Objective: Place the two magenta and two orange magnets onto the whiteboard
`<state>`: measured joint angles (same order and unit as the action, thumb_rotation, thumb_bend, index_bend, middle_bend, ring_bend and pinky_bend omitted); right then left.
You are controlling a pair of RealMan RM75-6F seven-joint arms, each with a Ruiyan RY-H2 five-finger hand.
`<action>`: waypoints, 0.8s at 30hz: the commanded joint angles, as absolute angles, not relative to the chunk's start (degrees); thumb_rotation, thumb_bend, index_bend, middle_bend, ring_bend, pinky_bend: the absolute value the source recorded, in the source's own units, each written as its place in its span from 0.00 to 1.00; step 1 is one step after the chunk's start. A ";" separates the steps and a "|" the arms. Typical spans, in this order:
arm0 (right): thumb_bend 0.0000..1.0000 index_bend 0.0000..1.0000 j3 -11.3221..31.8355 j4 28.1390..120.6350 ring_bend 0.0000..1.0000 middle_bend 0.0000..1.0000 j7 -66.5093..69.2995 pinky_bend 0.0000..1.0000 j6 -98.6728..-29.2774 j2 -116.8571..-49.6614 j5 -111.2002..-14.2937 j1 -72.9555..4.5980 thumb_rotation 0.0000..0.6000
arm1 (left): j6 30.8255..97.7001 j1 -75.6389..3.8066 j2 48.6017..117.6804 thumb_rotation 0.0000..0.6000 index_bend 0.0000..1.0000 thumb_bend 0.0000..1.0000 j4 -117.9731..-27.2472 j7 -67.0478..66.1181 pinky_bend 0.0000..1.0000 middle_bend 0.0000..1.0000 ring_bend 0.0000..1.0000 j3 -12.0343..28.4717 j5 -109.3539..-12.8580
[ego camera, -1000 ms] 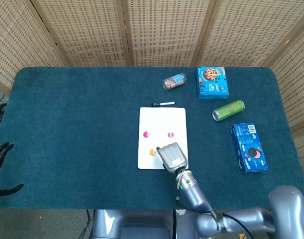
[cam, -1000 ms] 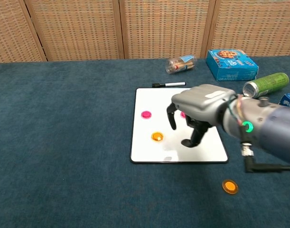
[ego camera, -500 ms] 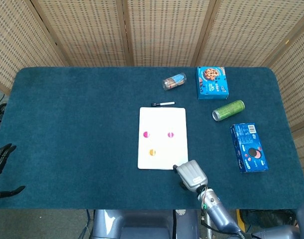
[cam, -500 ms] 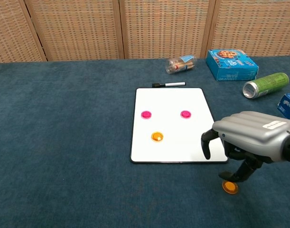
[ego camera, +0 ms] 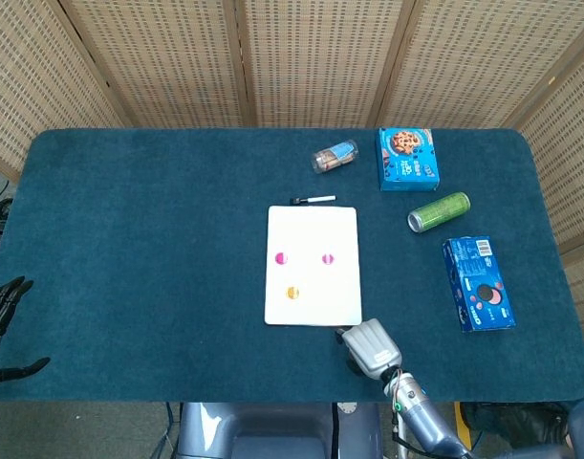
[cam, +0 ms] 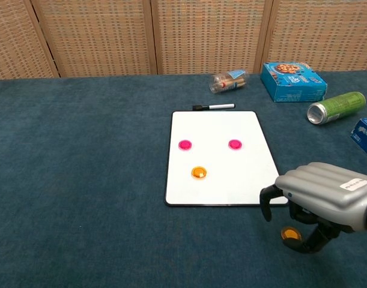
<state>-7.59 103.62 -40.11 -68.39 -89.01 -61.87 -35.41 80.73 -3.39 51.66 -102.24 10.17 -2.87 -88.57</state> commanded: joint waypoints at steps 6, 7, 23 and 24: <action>0.36 0.40 -6.98 102.43 1.00 0.99 -39.83 1.00 -67.69 -89.29 -62.84 -34.45 1.00 | 80.36 -3.57 51.89 1.00 0.00 0.02 -102.43 9.36 0.00 0.00 0.00 -2.84 -88.30; 0.36 0.40 -6.96 102.22 1.00 0.99 -39.78 1.00 -67.62 -89.36 -62.99 -34.36 1.00 | 80.34 -3.58 51.91 1.00 0.00 0.02 -102.44 9.32 0.00 0.00 0.00 -2.83 -88.28; 0.36 0.40 -6.82 99.53 1.00 0.99 -39.81 1.00 -66.24 -90.19 -64.77 -32.42 1.00 | 80.50 -3.54 51.90 1.00 0.00 0.02 -102.43 9.35 0.00 0.00 0.00 -2.80 -88.17; 0.36 0.40 -6.86 99.48 1.00 0.99 -39.81 1.00 -66.20 -90.15 -64.91 -32.27 1.00 | 80.51 -3.53 51.91 1.00 0.00 0.02 -102.44 9.34 0.00 0.00 0.00 -2.80 -88.18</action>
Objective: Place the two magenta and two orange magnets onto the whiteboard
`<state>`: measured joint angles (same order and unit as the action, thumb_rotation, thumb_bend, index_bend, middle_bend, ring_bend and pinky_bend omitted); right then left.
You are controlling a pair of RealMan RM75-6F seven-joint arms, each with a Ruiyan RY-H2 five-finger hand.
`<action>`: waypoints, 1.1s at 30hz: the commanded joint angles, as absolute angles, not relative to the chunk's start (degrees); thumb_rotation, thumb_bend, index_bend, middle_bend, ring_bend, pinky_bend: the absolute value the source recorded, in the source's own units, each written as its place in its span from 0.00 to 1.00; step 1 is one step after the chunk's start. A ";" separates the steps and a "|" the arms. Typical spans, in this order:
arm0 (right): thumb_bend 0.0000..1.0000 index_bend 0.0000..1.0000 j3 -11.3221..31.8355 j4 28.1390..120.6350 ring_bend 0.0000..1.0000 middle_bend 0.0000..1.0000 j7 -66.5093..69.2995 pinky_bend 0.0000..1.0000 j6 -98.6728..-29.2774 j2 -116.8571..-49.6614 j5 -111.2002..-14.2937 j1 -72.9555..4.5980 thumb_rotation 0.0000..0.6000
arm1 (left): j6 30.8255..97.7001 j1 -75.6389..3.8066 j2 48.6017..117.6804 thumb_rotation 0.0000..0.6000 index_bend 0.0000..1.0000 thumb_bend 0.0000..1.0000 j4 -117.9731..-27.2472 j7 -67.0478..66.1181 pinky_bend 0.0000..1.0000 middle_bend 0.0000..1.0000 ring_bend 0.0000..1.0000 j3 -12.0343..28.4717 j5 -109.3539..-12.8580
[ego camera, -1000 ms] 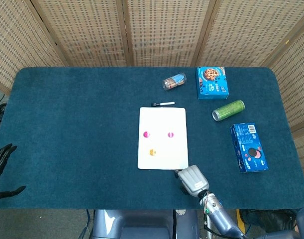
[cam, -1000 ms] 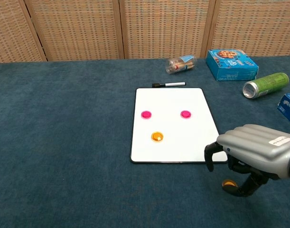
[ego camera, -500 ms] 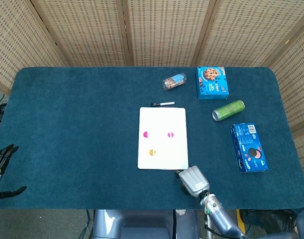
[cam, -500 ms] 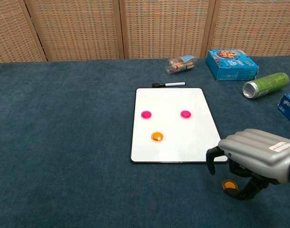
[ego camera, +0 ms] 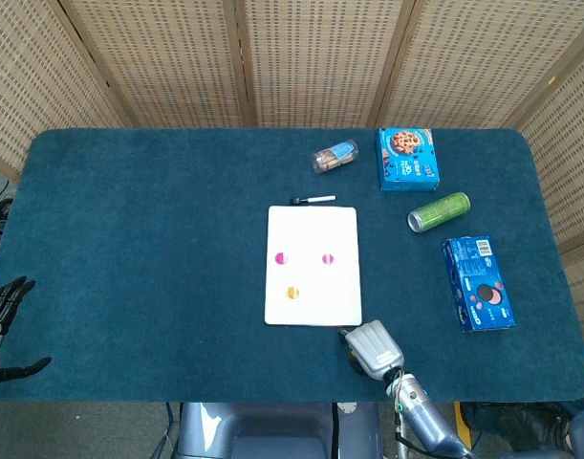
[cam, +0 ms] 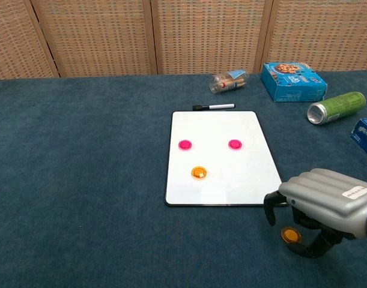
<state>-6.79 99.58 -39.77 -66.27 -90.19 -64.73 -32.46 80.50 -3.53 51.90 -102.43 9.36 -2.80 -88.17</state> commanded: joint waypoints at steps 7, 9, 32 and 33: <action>0.36 0.40 -6.61 98.59 1.00 0.99 -39.29 1.00 -65.63 -90.01 -65.18 -31.56 1.00 | 80.43 -3.56 51.97 1.00 0.00 0.02 -102.45 9.13 0.00 0.00 0.00 -2.84 -88.19; 0.36 0.40 -6.56 98.33 1.00 0.99 -39.13 1.00 -65.46 -89.98 -65.33 -31.38 1.00 | 80.44 -3.56 52.00 1.00 0.00 0.02 -102.49 9.07 0.00 0.00 0.00 -2.84 -88.19; 0.36 0.48 -5.28 96.42 1.00 0.99 -38.51 1.00 -63.14 -90.01 -65.88 -30.07 1.00 | 80.20 -3.64 52.21 1.00 0.00 0.02 -102.66 8.43 0.00 0.00 0.00 -2.81 -87.85; 0.36 0.50 -5.26 96.40 1.00 0.99 -38.41 1.00 -63.05 -90.02 -65.95 -30.00 1.00 | 80.18 -3.66 52.22 1.00 0.00 0.02 -102.68 8.40 0.00 0.00 0.00 -2.80 -87.84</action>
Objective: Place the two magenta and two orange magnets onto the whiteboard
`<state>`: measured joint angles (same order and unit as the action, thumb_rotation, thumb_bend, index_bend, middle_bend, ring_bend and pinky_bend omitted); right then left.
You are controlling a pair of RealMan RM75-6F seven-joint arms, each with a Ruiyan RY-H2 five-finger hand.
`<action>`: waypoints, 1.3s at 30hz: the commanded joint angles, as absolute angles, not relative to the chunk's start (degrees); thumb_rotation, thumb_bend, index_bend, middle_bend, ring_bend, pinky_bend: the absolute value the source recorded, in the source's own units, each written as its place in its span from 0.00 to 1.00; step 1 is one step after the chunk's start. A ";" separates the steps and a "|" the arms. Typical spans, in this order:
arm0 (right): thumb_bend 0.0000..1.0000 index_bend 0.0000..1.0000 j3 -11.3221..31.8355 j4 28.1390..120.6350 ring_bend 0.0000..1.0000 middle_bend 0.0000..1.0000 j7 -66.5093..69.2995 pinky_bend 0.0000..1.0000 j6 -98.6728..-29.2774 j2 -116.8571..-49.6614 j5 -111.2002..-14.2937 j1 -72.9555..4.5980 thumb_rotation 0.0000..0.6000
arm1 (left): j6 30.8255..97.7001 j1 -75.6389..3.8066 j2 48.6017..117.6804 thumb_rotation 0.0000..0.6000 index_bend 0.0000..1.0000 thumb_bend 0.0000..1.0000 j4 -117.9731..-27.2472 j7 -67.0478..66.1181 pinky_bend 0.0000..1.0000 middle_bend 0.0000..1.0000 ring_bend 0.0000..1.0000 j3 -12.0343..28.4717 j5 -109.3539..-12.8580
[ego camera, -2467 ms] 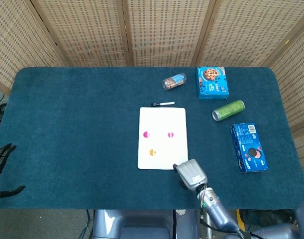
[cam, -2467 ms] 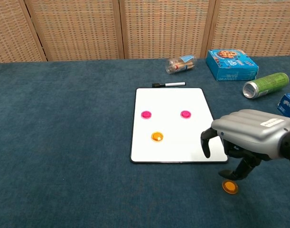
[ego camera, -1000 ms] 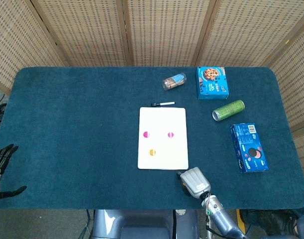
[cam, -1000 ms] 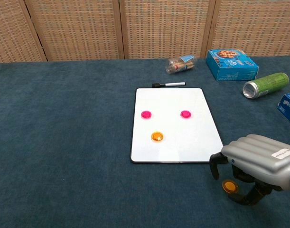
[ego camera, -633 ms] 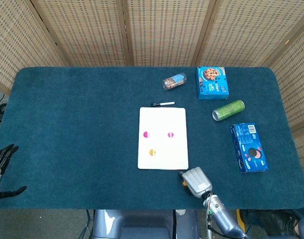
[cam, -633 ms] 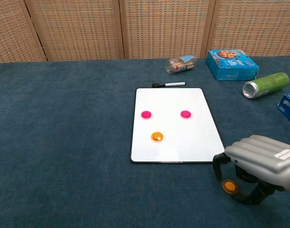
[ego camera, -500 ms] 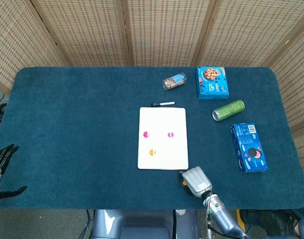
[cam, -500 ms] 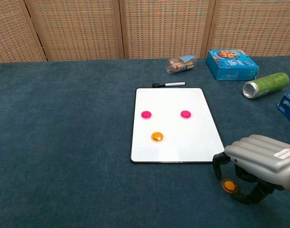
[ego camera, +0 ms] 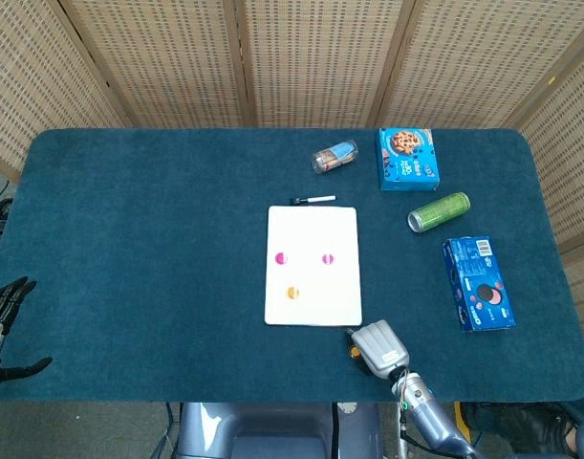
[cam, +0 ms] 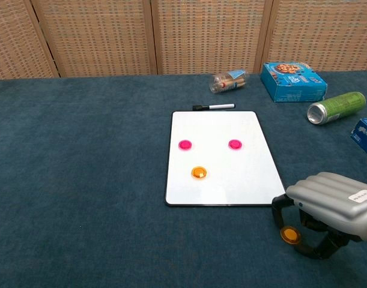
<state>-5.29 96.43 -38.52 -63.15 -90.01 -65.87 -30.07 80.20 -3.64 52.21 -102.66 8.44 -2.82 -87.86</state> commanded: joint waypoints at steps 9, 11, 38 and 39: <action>0.36 0.55 -4.94 95.89 1.00 0.99 -37.30 1.00 -62.63 -90.02 -67.05 -29.57 1.00 | 80.00 -3.73 52.27 1.00 0.00 0.02 -102.73 8.14 0.00 0.00 0.00 -2.78 -87.65; 0.36 0.55 -4.80 95.89 1.00 0.99 -37.26 1.00 -62.53 -90.00 -67.03 -29.55 1.00 | 79.96 -3.74 52.29 1.00 0.00 0.02 -102.73 8.11 0.00 0.00 0.00 -2.79 -87.65; 0.36 0.55 12.68 93.63 1.00 0.99 -51.67 1.00 -62.44 -97.07 -45.18 -42.66 1.00 | 79.40 -4.01 51.85 1.00 0.00 0.02 -102.53 9.44 0.00 0.00 0.00 -2.48 -86.78; 0.36 0.55 13.02 92.71 1.00 0.99 -52.25 1.00 -62.60 -97.77 -43.99 -43.22 1.00 | 79.43 -4.01 51.82 1.00 0.00 0.02 -102.50 9.53 0.00 0.00 0.00 -2.47 -86.81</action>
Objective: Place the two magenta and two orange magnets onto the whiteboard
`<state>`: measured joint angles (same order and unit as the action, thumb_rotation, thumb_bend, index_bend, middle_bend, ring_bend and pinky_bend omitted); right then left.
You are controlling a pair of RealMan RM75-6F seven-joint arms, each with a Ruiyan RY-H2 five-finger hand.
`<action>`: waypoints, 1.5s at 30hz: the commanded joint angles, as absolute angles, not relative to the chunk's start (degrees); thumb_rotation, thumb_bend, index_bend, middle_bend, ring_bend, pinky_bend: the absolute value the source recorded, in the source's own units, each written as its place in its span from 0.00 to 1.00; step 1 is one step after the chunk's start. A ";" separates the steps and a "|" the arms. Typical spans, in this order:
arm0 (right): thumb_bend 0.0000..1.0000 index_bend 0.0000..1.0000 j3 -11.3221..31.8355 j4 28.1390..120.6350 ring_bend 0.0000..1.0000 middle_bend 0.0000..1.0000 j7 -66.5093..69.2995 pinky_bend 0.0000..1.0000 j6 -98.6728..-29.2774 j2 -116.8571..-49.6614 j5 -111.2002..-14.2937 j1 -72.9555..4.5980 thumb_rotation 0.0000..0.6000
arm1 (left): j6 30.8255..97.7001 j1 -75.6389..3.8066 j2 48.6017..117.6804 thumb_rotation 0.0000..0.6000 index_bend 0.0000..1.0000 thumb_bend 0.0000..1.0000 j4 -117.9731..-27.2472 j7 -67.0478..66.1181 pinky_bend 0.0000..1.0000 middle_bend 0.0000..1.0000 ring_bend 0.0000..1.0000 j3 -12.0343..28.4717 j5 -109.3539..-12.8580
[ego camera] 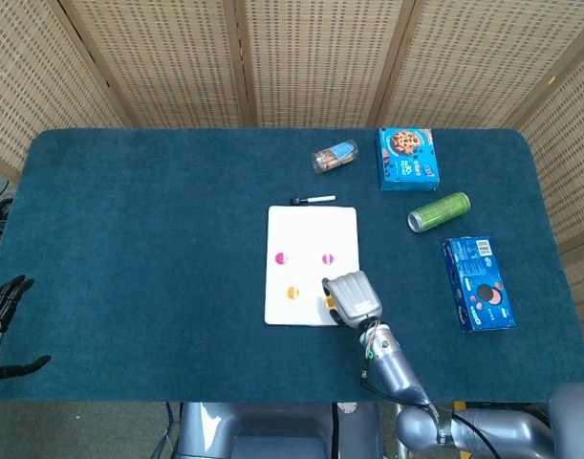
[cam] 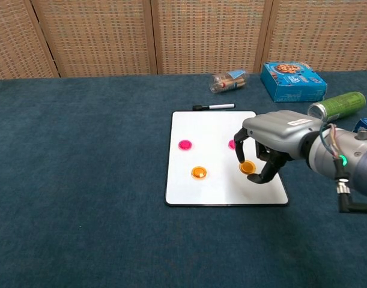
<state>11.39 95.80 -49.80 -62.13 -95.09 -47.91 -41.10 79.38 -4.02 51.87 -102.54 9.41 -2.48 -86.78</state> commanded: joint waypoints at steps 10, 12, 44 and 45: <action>0.36 0.55 14.47 86.80 1.00 0.99 -55.11 1.00 -63.61 -101.62 -37.09 -46.53 1.00 | 78.99 -4.22 51.56 1.00 0.00 0.02 -102.30 10.32 0.00 0.00 0.00 -2.32 -86.42; 0.36 0.55 14.22 86.45 1.00 0.99 -55.34 1.00 -63.78 -101.72 -36.70 -46.78 1.00 | 78.97 -4.25 51.52 1.00 0.00 0.02 -102.26 10.47 0.00 0.00 0.00 -2.26 -86.32; 0.36 0.55 11.37 86.00 1.00 0.99 -54.21 1.00 -65.08 -101.47 -34.82 -48.15 1.00 | 79.08 -4.18 51.45 1.00 0.00 0.02 -102.27 10.65 0.00 0.00 0.00 -2.34 -86.58; 0.36 0.55 11.29 86.07 1.00 0.99 -54.18 1.00 -65.07 -101.42 -34.82 -48.17 1.00 | 79.05 -4.20 51.45 1.00 0.00 0.02 -102.28 10.64 0.00 0.00 0.00 -2.34 -86.57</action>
<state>11.31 86.06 -54.19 -65.08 -101.43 -34.82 -48.16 79.05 -4.19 51.45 -102.28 10.64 -2.34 -86.57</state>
